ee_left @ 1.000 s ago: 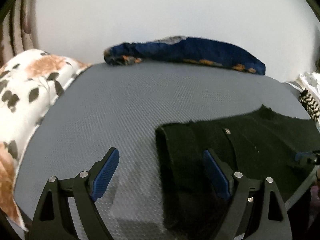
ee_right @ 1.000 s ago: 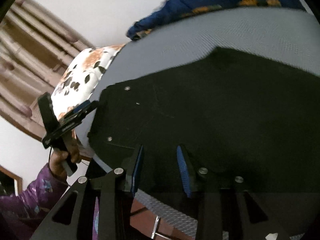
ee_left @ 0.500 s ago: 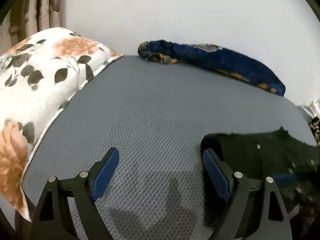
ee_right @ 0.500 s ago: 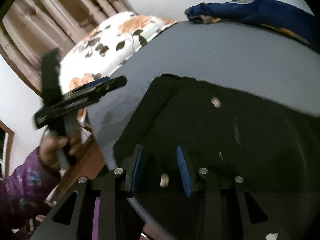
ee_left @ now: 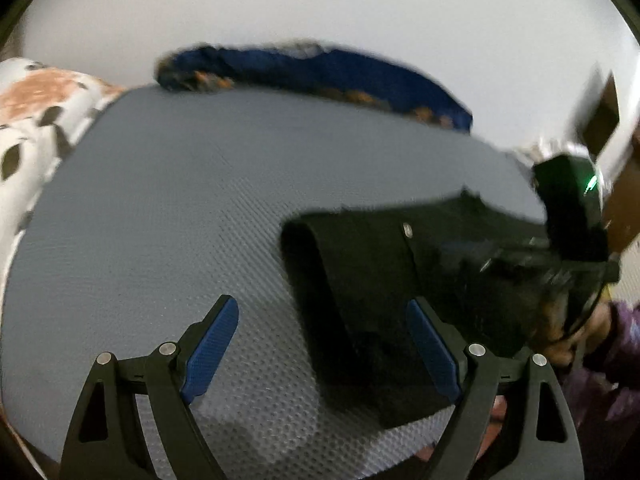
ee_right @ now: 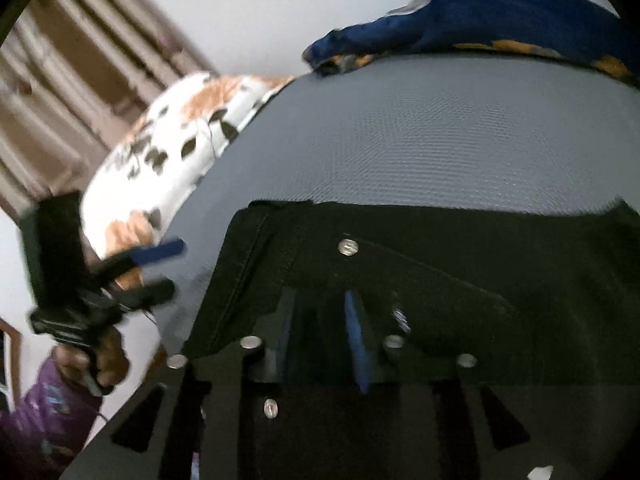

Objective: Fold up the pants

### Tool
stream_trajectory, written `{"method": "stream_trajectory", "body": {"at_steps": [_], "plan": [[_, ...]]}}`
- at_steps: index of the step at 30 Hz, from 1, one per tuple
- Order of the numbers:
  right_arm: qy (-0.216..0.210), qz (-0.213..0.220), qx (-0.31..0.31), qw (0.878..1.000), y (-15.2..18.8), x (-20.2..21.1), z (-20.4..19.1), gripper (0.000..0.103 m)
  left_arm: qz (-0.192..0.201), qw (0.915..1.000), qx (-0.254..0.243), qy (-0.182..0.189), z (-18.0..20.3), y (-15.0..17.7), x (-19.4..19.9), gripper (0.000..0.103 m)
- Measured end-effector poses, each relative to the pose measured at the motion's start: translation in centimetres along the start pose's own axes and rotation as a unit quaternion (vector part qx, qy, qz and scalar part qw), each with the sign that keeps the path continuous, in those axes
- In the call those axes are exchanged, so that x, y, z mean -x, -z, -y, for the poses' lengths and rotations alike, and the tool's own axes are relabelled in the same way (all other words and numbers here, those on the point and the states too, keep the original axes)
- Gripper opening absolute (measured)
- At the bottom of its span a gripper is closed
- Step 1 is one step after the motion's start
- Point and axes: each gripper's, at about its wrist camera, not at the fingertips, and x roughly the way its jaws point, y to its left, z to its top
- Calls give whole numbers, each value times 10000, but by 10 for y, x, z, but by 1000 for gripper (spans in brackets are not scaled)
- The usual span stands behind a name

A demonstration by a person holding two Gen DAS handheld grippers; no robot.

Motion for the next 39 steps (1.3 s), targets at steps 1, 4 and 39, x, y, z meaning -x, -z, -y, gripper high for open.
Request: {"method": "stream_trajectory", "body": {"at_steps": [1, 4, 39], "plan": [[-21, 17, -65, 10000, -1, 3, 3, 27, -113, 9999, -89, 16, 4, -1, -6, 86], [-16, 71, -232, 9997, 6, 19, 14, 30, -224, 9992, -326, 105, 17, -5, -17, 84], [-311, -6, -617, 9976, 26, 15, 34, 57, -775, 9955, -537, 89, 38, -11, -53, 29]]}}
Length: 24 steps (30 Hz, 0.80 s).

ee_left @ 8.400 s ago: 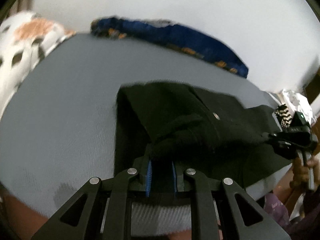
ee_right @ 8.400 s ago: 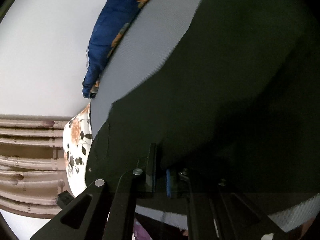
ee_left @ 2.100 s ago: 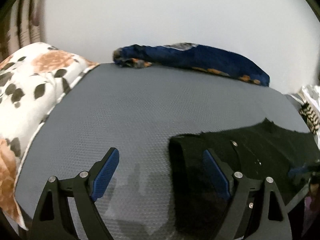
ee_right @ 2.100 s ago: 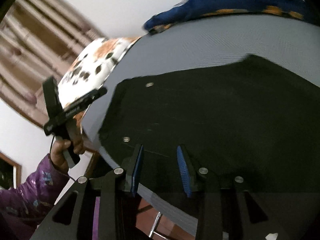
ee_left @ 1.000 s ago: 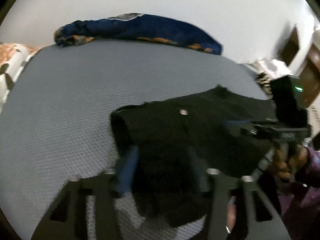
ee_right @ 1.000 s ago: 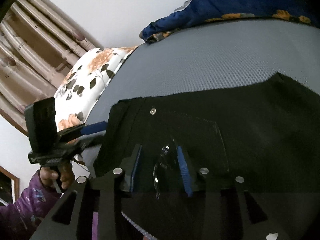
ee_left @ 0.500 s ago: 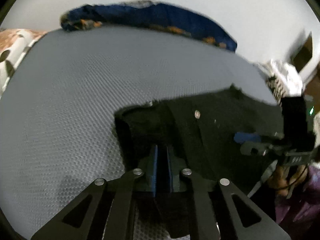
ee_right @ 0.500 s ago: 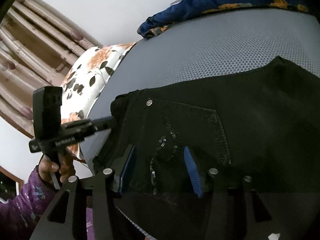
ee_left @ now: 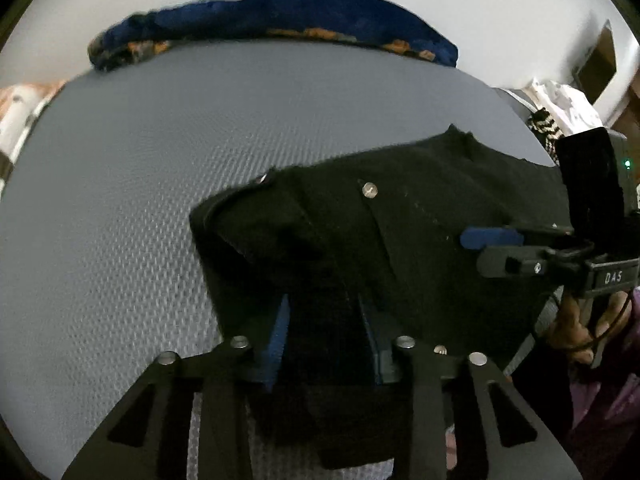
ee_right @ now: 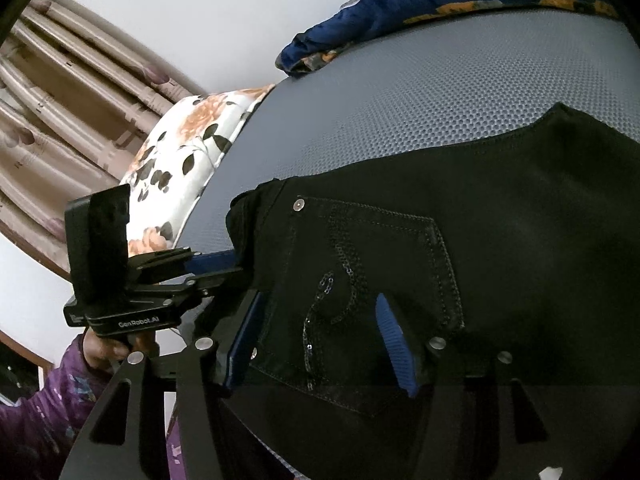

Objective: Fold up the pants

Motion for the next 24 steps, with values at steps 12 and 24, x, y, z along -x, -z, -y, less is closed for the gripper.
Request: {"method": "stream_trajectory", "body": {"at_steps": [12, 24], "plan": [[-130, 250, 89, 9996, 2, 3, 1, 57, 670, 9961, -73, -563, 0, -16, 14, 20], [-693, 377, -339, 9963, 1, 12, 9, 59, 975, 9911, 222, -874, -18, 6, -9, 55]]}}
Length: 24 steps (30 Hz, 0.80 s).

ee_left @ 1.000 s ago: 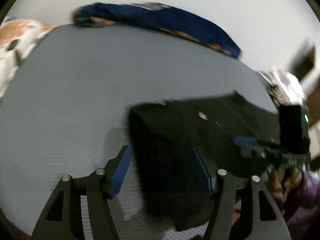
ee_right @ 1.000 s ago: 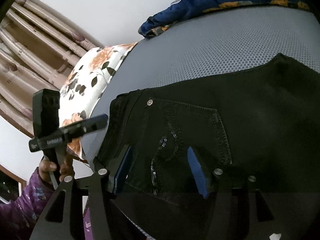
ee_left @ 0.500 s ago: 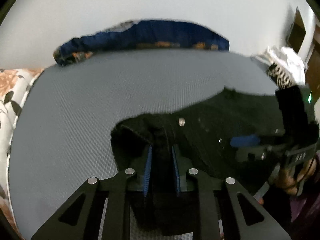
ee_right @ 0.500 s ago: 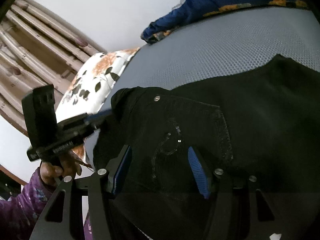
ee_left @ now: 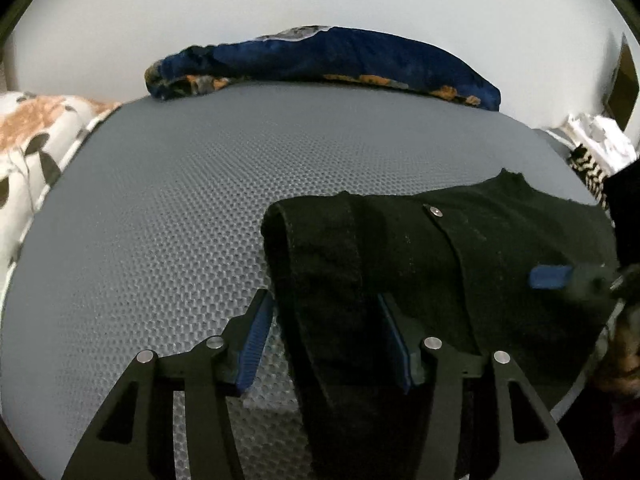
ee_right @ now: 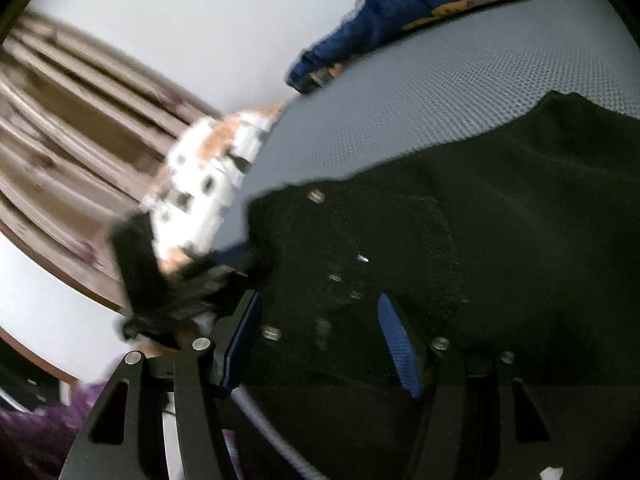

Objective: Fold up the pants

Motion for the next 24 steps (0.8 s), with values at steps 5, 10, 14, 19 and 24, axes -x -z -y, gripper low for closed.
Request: {"method": "stream_trajectory", "body": {"at_steps": [5, 10, 14, 19, 24], "plan": [[-164, -211, 553, 9981, 2, -11, -28, 59, 42, 9998, -169, -27, 3, -10, 2, 34], [29, -715, 1234, 9898, 23, -49, -50, 59, -1, 9994, -320, -108, 0, -34, -6, 29], [376, -598, 1704, 9828, 35, -56, -60, 59, 151, 9986, -470, -188, -1, -44, -7, 29], [923, -466, 2368, 9660, 53, -62, -72, 59, 37, 9993, -343, -129, -6, -23, -16, 37], [1342, -408, 2941, 9454, 67, -67, -83, 62, 361, 9973, 480, -424, -36, -21, 21, 69]]}}
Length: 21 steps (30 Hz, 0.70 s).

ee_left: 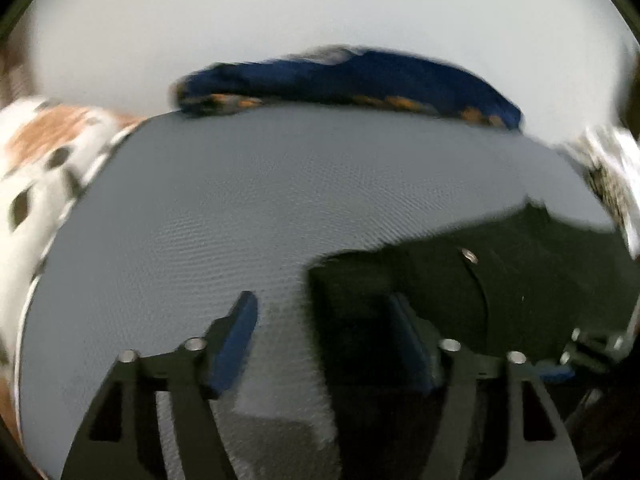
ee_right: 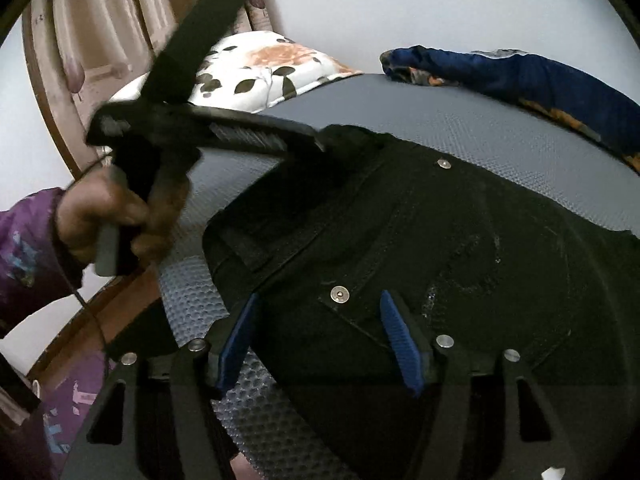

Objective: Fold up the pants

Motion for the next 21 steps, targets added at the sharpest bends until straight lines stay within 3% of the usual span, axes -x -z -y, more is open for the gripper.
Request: {"method": "stream_trajectory", "body": {"at_steps": [3, 4, 5, 8, 10, 12, 14, 17, 20, 21], "plan": [[-61, -5, -86, 9999, -1, 2, 6, 62, 500, 9964, 544, -419, -20, -6, 34, 70], [-40, -11, -76, 10000, -4, 0, 5, 62, 752, 9932, 812, -360, -26, -8, 49, 70], [-22, -11, -70, 10000, -4, 1, 5, 62, 888, 9920, 899, -59, -25, -9, 57, 70], [-202, 35, -250, 9995, -5, 2, 11, 62, 551, 9945, 707, 535, 5, -14, 46, 73], [-578, 51, -624, 9964, -10, 4, 25, 62, 295, 9946, 494, 861, 31, -9, 19, 73], [-1164, 36, -1289, 9848, -13, 17, 51, 62, 29, 9976, 134, 675, 52, -4, -10, 73], [-1427, 337, -1820, 9723, -13, 46, 83, 62, -237, 9984, 18, 509, 58, 2, -35, 73], [-1404, 610, -2082, 9660, -13, 95, 146, 62, -63, 9990, 52, 440, 59, -4, -34, 73], [-856, 412, -1882, 9775, -17, 126, 213, 55, -31, 9994, 58, 331, 59, -13, -33, 73], [-725, 325, -1784, 9807, -19, 131, 230, 49, 7, 9996, 36, 282, 59, -14, -33, 73]]}}
